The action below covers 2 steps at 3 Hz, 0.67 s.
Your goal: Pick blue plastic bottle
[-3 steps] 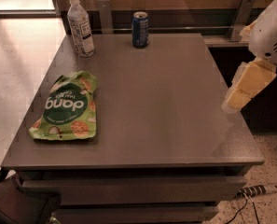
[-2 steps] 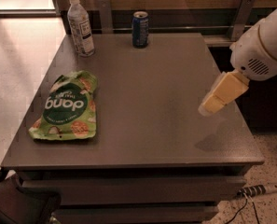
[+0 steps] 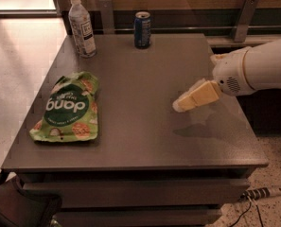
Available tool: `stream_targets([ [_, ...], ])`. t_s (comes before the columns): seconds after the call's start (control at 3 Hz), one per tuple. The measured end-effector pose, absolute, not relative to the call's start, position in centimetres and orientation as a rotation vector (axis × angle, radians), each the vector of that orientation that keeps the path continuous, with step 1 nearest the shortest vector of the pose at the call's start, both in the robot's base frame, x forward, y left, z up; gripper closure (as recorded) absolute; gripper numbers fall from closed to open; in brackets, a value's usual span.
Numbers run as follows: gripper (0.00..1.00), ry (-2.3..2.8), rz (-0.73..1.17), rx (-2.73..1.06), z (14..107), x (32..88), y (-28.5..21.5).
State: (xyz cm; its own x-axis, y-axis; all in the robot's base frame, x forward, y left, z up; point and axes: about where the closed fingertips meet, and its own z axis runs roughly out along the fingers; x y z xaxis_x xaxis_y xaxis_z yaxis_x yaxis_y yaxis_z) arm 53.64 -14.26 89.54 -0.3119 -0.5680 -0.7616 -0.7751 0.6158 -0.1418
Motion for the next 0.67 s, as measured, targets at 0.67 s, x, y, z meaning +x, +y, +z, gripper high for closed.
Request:
stream_targets([
  [0.67,0.00,1.573,0.259,-0.831,98.6,62.6,-14.0],
])
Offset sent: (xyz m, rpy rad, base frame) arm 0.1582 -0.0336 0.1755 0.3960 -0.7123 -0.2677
